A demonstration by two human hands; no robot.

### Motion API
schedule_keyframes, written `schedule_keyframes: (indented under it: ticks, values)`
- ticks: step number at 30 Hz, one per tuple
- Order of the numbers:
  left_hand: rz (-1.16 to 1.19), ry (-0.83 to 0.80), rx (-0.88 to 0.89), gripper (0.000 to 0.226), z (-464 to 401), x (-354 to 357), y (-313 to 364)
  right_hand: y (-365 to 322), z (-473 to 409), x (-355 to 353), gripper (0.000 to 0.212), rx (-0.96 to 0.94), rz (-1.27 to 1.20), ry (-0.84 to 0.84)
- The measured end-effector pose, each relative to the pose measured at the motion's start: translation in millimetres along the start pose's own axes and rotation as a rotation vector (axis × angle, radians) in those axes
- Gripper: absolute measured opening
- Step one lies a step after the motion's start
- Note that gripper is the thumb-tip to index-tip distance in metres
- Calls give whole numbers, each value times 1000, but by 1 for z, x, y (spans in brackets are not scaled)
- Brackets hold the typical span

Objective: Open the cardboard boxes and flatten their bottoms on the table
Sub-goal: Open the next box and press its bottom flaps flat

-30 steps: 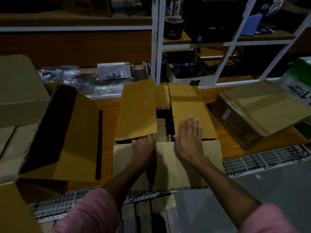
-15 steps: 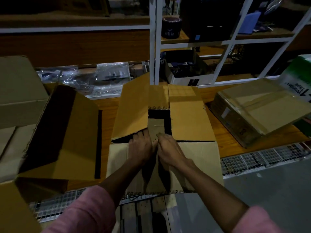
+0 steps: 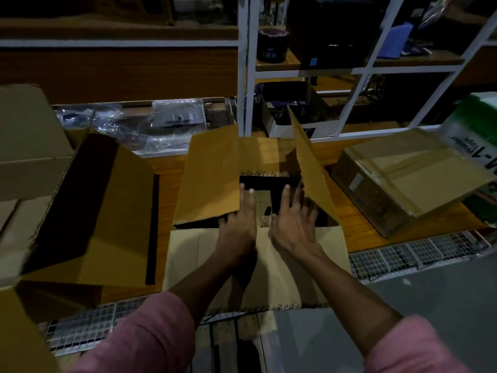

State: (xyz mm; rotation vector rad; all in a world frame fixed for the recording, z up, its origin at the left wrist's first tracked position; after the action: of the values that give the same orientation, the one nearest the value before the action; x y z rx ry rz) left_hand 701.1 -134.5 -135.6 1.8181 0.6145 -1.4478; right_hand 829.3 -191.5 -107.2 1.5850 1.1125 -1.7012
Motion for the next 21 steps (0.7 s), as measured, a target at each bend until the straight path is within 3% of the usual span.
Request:
schedule_keyframes:
  ticks: [3,7,11,16,21]
  values:
    - [139,-127,120,67,-12,15,34,35,-10,-8,85,55,41,79]
    - [-95,-284,72,74,-15,25,43,90,-26,-11,79,228,31,22]
    - [-213,-231,158,67,-11,30,34,121,-31,-2,78,314,17,-119]
    - [-193,-308,164,58,-7,28,27,112,-34,-5,76,316,68,-106]
    - [-200,-265,103,56,0,21,13,92,-30,5,70,215,64,-90]
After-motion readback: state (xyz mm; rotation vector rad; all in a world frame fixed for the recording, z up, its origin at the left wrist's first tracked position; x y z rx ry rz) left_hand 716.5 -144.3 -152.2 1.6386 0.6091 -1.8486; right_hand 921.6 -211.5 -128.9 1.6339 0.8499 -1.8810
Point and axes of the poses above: each hand's wrist, its own z-axis away from the middle knuckle, its own x-axis out of the palm, y = z × x, the point moved 5 cm from there along -z, towards the middle knuckle, and after that the axes turned 1 degree about -z, right-handed, at the moved point
